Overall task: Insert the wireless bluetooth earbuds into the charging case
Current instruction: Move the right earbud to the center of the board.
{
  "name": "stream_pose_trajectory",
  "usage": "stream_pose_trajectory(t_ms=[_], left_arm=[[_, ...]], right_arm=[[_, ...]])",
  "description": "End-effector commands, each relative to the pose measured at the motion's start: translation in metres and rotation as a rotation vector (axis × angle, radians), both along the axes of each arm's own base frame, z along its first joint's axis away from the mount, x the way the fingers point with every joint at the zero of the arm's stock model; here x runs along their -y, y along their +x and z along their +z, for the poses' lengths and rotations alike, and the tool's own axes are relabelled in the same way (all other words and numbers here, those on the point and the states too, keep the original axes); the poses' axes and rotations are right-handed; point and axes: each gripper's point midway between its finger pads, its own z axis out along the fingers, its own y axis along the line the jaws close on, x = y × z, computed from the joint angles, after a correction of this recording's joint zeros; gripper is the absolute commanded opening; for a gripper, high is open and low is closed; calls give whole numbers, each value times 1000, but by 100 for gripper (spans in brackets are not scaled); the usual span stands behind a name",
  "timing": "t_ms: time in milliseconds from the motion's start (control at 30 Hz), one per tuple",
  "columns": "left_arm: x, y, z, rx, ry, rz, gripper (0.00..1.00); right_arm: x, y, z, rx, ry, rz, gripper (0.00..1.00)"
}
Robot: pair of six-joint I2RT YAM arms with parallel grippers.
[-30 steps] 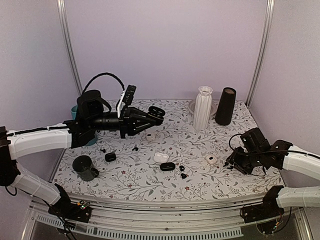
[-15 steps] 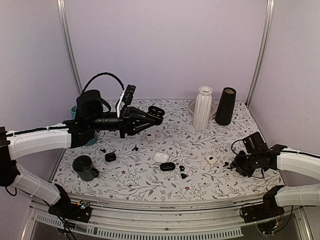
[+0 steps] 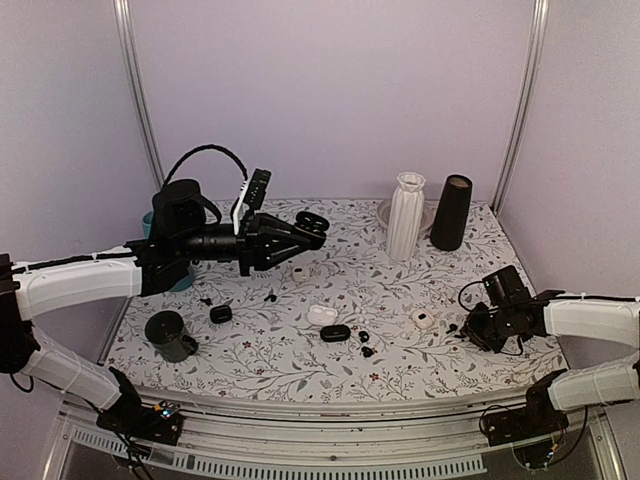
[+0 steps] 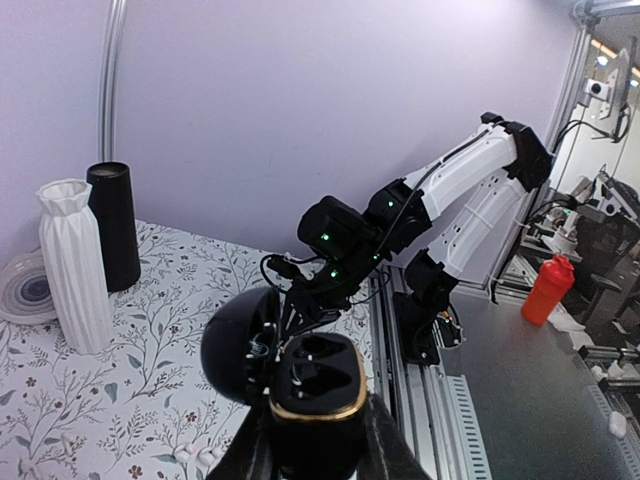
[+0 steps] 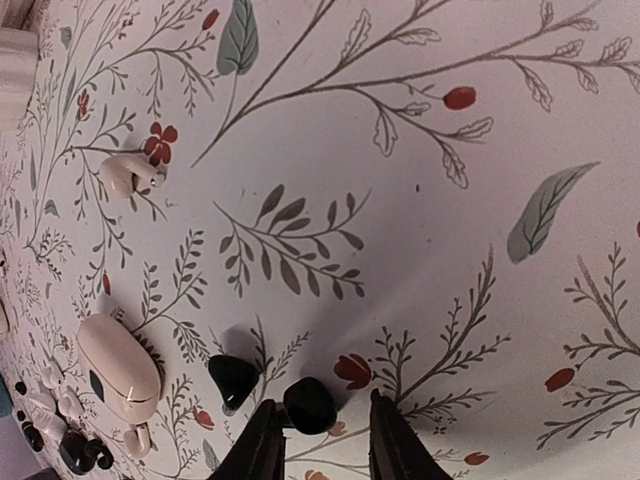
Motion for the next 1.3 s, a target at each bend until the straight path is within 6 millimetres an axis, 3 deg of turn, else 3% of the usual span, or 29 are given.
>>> stream_pose_trajectory(t_ms=[0, 367, 567, 1067, 1267], left_arm=[[-5, 1, 10, 15, -11, 14, 0], [-6, 1, 9, 18, -10, 15, 0], [-6, 1, 9, 17, -10, 16, 0], [-6, 0, 7, 13, -13, 17, 0], [-7, 0, 7, 12, -14, 18, 0]], right_arm=[[1, 11, 3, 27, -33, 24, 29], [-8, 12, 4, 4, -33, 108, 15], [-13, 7, 7, -3, -8, 146, 14], [-62, -13, 3, -20, 126, 222, 12], [-65, -11, 9, -8, 76, 255, 15]])
